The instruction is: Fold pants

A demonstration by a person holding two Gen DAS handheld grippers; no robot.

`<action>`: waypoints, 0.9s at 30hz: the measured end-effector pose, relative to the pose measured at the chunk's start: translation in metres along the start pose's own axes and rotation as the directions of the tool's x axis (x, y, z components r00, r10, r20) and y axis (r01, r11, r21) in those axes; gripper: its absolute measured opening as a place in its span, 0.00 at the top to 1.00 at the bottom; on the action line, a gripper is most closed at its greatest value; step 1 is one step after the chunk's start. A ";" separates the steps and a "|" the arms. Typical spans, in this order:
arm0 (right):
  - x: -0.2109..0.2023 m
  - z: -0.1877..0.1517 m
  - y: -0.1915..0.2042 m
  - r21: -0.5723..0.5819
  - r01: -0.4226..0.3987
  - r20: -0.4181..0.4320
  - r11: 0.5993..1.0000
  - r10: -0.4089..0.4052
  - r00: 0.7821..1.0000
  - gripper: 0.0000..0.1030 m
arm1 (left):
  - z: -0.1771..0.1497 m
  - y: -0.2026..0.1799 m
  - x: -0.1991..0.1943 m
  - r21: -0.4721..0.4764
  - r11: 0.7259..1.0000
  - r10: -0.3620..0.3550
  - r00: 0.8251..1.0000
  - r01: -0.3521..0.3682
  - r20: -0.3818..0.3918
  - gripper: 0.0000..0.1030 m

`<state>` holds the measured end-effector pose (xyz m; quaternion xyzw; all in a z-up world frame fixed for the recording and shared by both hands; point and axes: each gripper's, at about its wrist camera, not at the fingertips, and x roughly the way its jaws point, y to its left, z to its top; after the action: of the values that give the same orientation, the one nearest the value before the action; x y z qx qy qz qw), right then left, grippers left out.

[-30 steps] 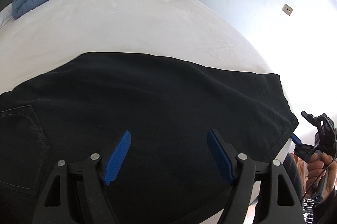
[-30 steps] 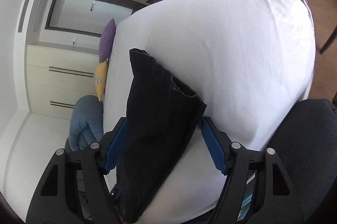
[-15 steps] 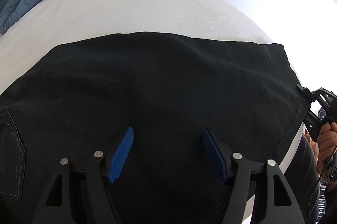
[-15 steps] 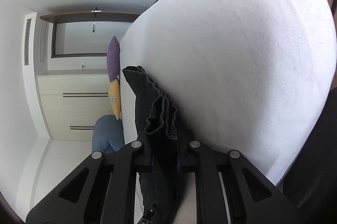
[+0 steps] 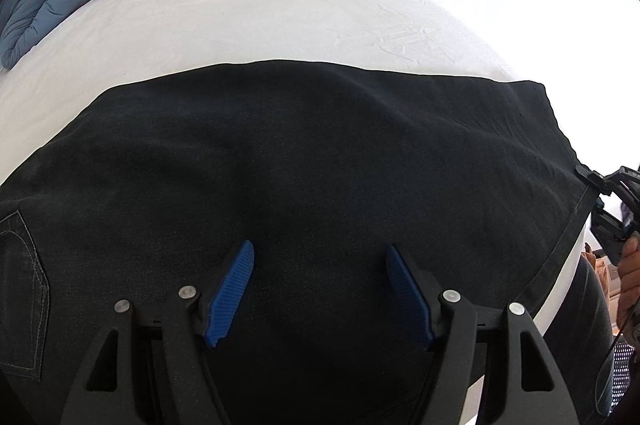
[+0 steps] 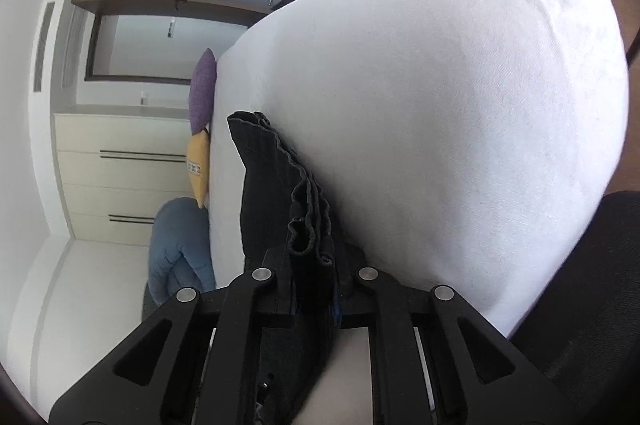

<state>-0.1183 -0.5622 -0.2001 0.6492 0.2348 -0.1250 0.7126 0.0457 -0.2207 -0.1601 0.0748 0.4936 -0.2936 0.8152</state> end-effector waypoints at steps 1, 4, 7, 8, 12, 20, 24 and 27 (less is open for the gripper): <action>-0.005 0.000 0.003 -0.011 0.037 0.008 0.999 -0.037 0.999 0.87 | 0.000 -0.001 0.001 0.000 1.000 -0.001 1.000 0.001 0.001 0.32; -0.038 -0.005 0.028 -0.073 0.207 0.173 0.976 -0.192 0.966 0.85 | -0.001 0.002 -0.001 -0.003 1.000 -0.003 1.000 0.003 0.005 0.32; -0.055 -0.016 0.065 -0.149 0.325 0.303 0.934 -0.270 0.914 0.85 | -0.004 0.008 -0.005 -0.003 1.000 -0.004 1.000 0.004 0.006 0.32; -0.051 -0.022 0.080 -0.201 0.293 0.299 0.935 -0.226 0.927 0.85 | -0.004 0.009 -0.006 -0.004 1.000 -0.004 1.000 0.004 0.007 0.32; 0.023 -0.057 0.128 -0.403 0.038 -0.012 0.914 -0.047 0.999 0.85 | -0.004 0.012 -0.007 -0.013 1.000 -0.005 1.000 0.005 0.011 0.32; 0.183 -0.117 0.085 -0.292 -0.112 -0.412 0.950 -0.019 0.911 1.00 | -0.007 0.026 -0.017 -0.002 0.999 -0.034 0.999 0.035 0.022 0.40; 0.155 -0.074 0.079 -0.326 -0.079 -0.273 0.942 -0.013 0.962 1.00 | -0.020 0.060 -0.032 -0.083 0.992 -0.086 0.995 0.090 0.052 0.63; 0.120 -0.018 0.050 -0.212 -0.050 -0.144 0.976 0.020 0.989 1.00 | -0.030 0.088 -0.043 -0.157 0.981 -0.104 0.993 0.113 0.063 0.85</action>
<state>0.0062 -0.5227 -0.2172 0.5797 0.2854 -0.0400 0.7622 0.0572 -0.1188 -0.1532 -0.0261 0.4965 -0.2990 0.8145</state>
